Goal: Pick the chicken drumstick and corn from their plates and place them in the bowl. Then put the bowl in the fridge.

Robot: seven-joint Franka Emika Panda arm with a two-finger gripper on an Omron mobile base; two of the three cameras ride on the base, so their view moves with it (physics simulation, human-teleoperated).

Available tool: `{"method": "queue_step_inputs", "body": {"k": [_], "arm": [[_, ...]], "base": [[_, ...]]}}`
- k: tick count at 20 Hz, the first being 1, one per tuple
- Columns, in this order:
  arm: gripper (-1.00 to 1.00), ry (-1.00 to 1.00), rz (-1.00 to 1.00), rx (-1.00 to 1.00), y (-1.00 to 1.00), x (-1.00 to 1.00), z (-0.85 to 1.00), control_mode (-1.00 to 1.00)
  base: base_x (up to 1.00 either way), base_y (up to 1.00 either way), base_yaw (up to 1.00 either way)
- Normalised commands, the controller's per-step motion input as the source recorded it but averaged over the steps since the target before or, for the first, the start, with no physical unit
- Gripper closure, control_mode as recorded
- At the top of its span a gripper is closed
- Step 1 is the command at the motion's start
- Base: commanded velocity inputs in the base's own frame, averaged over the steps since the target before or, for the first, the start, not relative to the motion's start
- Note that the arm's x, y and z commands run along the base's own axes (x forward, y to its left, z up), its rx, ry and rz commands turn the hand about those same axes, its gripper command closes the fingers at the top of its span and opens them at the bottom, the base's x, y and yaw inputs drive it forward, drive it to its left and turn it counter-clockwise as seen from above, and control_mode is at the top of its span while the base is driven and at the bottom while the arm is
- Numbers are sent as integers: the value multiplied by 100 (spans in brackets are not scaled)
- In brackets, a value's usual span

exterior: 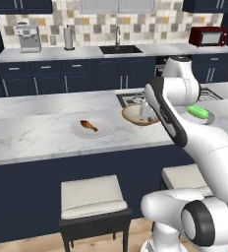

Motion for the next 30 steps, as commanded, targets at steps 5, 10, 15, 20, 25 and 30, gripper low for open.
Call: {"method": "queue_step_inputs", "body": {"k": [5, 10, 15, 20, 25, 30], "arm": [[-100, 6, 2, -11, -39, 15, 0, -100], [-100, 1, 13, -11, -58, 15, 6, -100], [-100, 0, 25, 0, -63, 11, 0, -100], [-100, 0, 18, 0, -64, 17, 0, -100], [-100, 10, 7, 0, -61, 41, 0, -100], [-100, 14, 1, 0, -58, 41, 0, -100]], "base": [[0, 0, 0], [0, 0, 0], [0, 0, 0], [0, 0, 0], [0, 0, 0], [0, 0, 0]]}}
